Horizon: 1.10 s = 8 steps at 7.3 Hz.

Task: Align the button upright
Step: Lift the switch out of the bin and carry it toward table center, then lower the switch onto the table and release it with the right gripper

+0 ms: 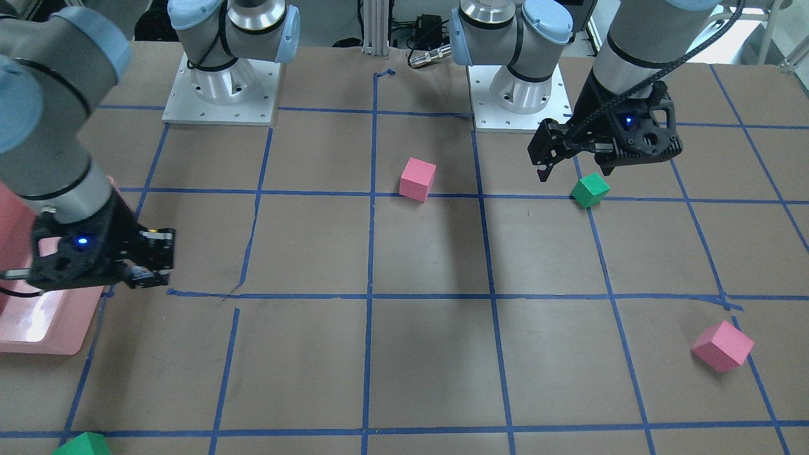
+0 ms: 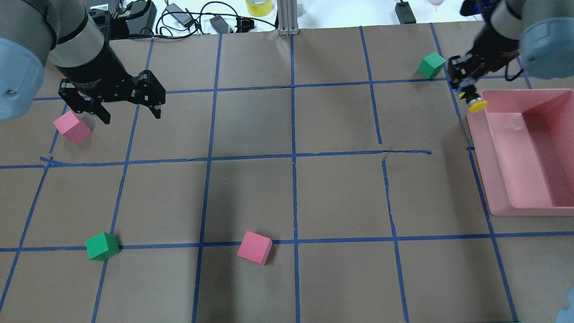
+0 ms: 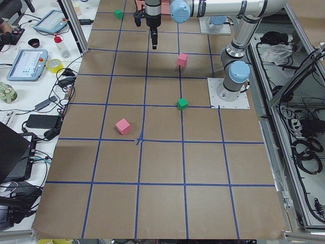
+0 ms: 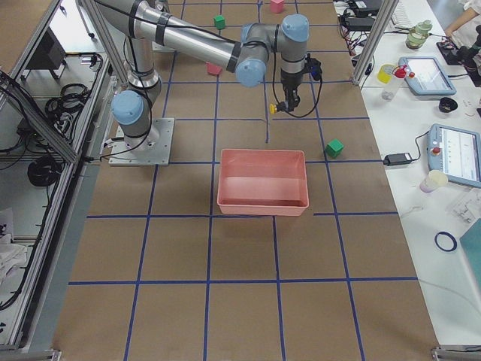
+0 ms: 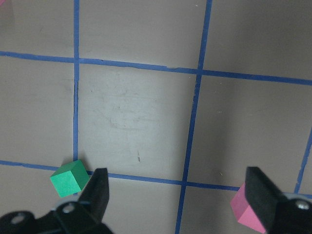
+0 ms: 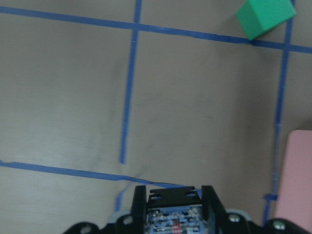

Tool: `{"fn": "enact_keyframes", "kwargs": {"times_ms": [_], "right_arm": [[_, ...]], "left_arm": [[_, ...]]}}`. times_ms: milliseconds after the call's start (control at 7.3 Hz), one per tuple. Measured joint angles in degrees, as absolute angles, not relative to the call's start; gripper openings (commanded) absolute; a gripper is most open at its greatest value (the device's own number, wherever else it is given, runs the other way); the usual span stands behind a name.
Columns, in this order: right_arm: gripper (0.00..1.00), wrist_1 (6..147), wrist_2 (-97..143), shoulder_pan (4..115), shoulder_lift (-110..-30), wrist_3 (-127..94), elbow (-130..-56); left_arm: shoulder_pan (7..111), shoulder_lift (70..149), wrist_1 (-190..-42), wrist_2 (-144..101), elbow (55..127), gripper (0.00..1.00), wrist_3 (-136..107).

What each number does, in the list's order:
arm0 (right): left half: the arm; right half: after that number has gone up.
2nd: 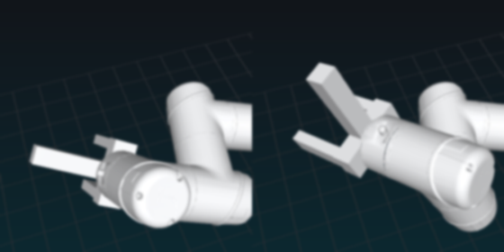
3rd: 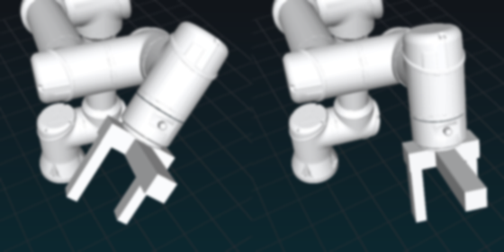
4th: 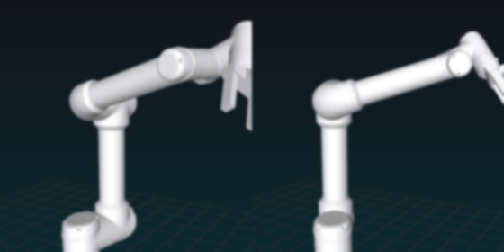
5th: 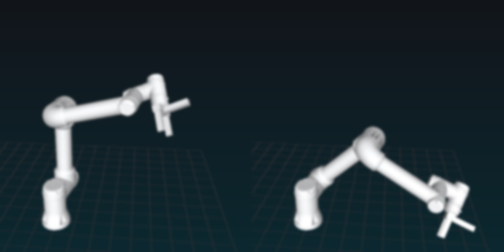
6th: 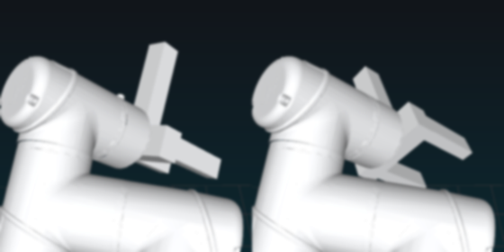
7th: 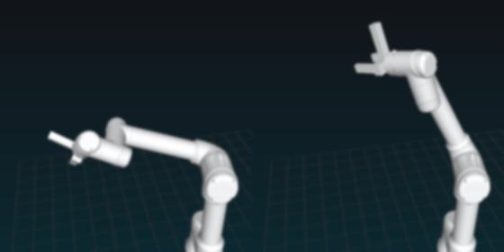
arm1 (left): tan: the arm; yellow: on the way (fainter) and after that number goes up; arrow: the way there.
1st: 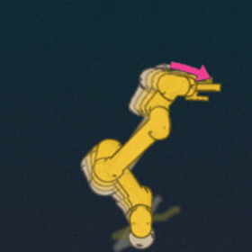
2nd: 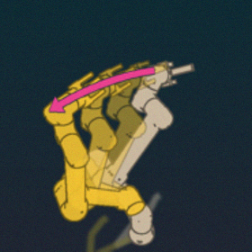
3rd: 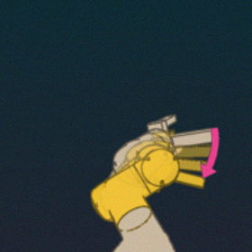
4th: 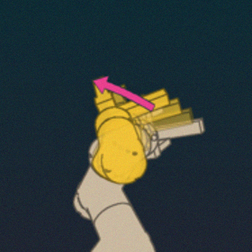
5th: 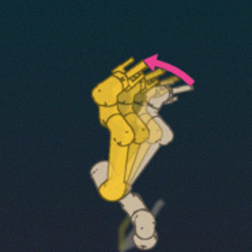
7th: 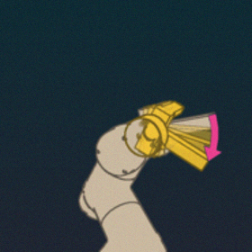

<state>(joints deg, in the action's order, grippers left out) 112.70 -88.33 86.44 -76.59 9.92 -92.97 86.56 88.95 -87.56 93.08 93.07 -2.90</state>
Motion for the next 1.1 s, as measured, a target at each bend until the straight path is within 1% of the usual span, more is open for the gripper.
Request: {"fn": "enact_keyframes", "kwargs": {"times_ms": [274, 548, 822, 1096], "right_arm": [[0.00, 120.34, -88.24, 98.16, -71.27, -4.44, -92.91], [0.00, 127.17, -89.10, 106.50, -65.45, -12.49, -93.05], [0.00, 131.40, -90.21, 110.75, -61.47, -15.71, -93.45], [0.00, 133.37, -90.80, 111.66, -59.22, -16.36, -93.87]], "left_arm": [[86.50, 88.95, -87.49, 93.08, 93.08, 1.00, -2.90], [86.49, 88.94, -87.46, 93.07, 93.09, 1.00, -2.90], [86.48, 88.94, -87.45, 93.08, 93.10, 1.00, -2.90], [86.48, 88.94, -87.45, 93.08, 93.11, 1.00, -2.90]]}}
